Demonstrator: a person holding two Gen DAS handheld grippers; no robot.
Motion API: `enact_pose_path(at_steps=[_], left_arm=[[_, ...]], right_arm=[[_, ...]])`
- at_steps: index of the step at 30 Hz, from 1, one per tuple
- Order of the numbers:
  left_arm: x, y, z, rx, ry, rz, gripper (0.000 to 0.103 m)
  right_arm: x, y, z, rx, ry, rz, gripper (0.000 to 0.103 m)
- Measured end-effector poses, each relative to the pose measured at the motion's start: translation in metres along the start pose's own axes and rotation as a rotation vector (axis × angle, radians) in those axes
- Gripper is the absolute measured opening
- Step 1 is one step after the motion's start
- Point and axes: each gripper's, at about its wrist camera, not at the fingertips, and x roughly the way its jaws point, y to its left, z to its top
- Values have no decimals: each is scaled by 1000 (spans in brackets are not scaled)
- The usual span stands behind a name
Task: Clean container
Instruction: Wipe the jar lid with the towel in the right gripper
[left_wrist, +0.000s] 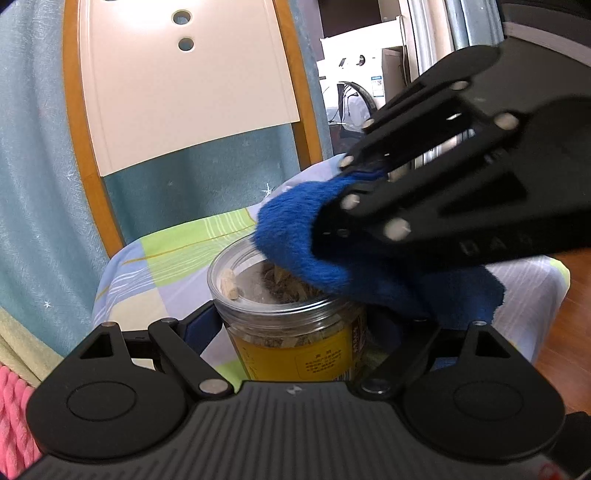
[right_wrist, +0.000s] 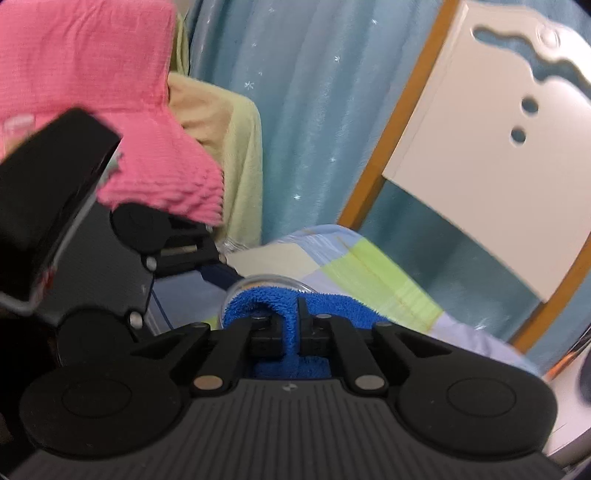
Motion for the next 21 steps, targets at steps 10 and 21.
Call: enact_pose_path(at_steps=[10,21], left_arm=[[0,0,0,-5,-5,-1,85],[-1,-1,-1,-5,-8,1,85]], right_arm=[[7,-9,-5,-26,19,-67,4],[-8,11,-5,-52,-17,36,4]])
